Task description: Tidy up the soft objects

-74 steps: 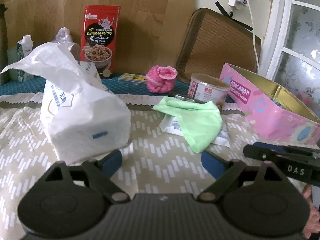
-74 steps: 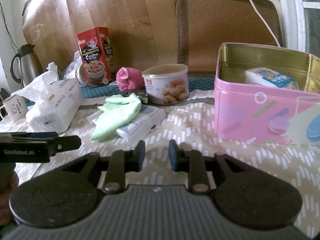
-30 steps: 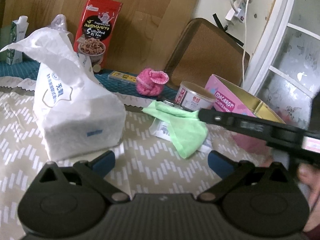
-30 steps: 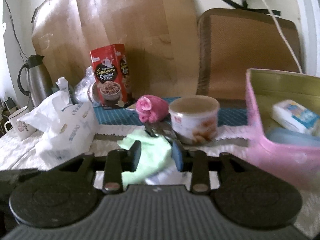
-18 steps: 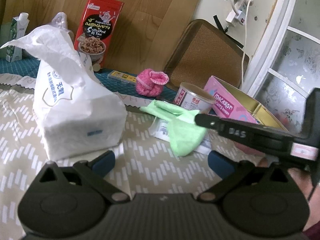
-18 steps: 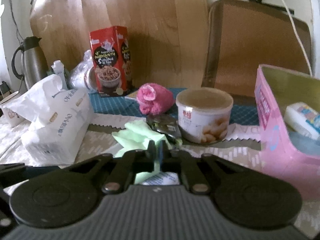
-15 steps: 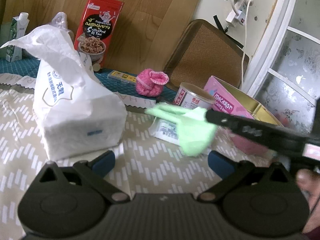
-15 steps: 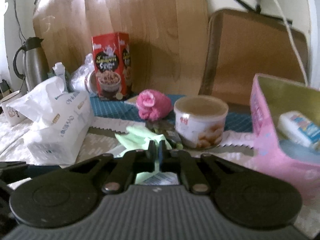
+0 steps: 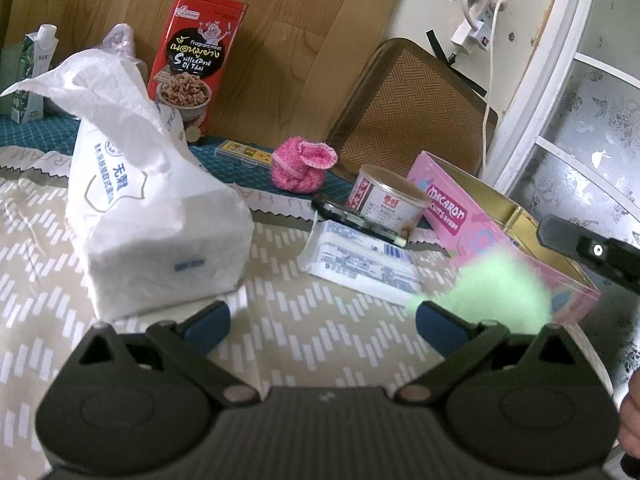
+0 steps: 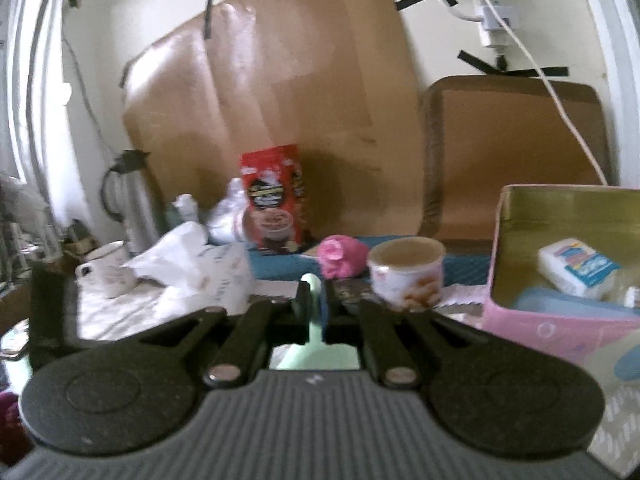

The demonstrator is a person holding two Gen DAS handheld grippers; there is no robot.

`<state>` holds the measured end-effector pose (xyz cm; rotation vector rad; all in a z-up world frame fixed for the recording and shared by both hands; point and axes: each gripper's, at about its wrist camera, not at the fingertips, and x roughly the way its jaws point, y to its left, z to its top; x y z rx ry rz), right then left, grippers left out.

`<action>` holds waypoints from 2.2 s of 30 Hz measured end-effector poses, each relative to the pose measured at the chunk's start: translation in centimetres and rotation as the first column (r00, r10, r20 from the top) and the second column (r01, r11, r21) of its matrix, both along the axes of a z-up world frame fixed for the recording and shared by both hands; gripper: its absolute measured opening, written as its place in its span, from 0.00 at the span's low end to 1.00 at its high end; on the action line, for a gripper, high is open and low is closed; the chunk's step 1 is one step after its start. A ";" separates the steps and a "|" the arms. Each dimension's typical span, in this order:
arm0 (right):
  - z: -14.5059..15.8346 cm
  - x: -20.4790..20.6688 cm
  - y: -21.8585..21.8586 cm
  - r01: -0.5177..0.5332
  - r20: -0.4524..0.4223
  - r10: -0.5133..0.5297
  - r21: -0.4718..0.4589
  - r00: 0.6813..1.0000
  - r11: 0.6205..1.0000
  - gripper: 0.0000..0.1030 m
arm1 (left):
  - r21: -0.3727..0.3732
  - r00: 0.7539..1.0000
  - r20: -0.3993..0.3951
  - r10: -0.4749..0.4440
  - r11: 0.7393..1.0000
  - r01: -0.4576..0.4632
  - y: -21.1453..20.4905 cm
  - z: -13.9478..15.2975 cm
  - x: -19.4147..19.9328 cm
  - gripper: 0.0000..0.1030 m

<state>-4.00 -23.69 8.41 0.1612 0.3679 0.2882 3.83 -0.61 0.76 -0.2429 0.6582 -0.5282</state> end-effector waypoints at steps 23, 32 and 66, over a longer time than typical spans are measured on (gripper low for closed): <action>-6.6 -1.5 5.0 -0.081 -0.192 0.017 -0.333 0.981 0.939 0.08 | -0.005 1.000 -0.003 -0.002 1.000 0.002 0.1 0.1 0.1 1.00; -5.2 -2.1 5.0 -0.118 -0.126 0.083 -0.303 0.989 0.946 0.22 | -0.005 1.000 -0.004 -0.002 1.000 0.002 0.0 0.0 0.0 1.00; -7.4 -1.7 5.3 -0.115 -0.184 0.068 -0.260 0.981 0.959 0.25 | -0.050 0.998 0.017 -0.066 0.997 0.066 0.1 0.4 -0.6 0.99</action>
